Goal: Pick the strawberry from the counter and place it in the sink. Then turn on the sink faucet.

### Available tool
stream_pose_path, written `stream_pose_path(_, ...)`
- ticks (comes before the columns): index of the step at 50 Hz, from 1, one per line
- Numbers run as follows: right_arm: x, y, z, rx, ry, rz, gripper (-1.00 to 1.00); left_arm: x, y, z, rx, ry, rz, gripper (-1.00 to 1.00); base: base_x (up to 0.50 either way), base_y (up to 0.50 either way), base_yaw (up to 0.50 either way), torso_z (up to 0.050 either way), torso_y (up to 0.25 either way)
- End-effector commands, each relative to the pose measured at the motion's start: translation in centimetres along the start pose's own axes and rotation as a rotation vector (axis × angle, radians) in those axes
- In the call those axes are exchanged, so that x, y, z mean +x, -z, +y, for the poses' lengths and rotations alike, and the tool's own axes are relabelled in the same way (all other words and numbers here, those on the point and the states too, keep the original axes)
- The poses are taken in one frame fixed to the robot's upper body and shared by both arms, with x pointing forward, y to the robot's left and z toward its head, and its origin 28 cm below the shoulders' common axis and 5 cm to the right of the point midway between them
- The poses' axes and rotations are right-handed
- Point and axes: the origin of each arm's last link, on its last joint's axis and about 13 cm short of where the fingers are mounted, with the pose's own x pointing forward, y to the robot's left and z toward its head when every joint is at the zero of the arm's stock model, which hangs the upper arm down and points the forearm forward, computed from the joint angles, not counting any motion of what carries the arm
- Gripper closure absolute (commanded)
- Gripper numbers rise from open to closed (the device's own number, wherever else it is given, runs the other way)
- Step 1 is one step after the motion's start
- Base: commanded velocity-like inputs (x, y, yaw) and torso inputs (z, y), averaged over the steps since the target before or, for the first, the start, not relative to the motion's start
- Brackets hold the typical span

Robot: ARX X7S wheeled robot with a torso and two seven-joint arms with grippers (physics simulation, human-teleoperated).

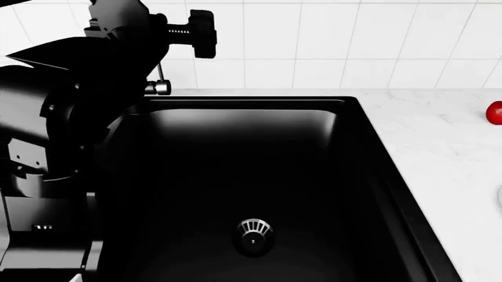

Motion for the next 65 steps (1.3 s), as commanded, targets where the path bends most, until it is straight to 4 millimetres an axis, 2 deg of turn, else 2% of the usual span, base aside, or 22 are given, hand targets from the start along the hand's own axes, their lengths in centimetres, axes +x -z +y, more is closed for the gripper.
stream_pose_path(1,0.4,0.7,0.0,0.004,0.001,0.008,-1.0,0.1,0.3,-0.1,0.002,0.003,0.004,-1.0,0.0,0.0,0.0,0.0,0.0)
stream_pose_path(28,1.5,0.9,0.0,0.013,0.018,-0.018,-1.0,0.2,0.7,0.0,0.007,0.007,0.011,-1.0,0.0,0.0,0.0,0.0,0.0)
stream_pose_path(29,1.5,0.9,0.0,0.013,0.026,-0.023,1.0,0.2,0.7,-0.1,0.008,0.007,0.011,-1.0,0.0,0.0,0.0,0.0,0.0)
stream_pose_path(43,1.1,0.5,0.4,-0.024,-0.002,-0.042,1.0,0.1,0.9,-0.1,0.013,0.008,0.015,-1.0,0.0,0.0,0.0,0.0,0.0)
stream_pose_path(50,0.6,-0.9,0.5,-0.032,-0.003,-0.074,1.0,0.1,0.6,0.0,0.006,0.004,0.009,-1.0,0.0,0.0,0.0,0.0,0.0)
stream_pose_path(56,-0.7,-4.2,0.6,-0.032,-0.014,-0.135,1.0,0.2,0.5,0.0,0.003,0.001,0.007,-1.0,0.0,0.0,0.0,0.0,0.0)
stream_pose_path(65,-2.2,-7.7,1.4,-0.034,-0.047,-0.213,1.0,0.2,0.8,0.2,-0.003,0.0,0.01,-1.0,0.0,0.0,0.0,0.0,0.0)
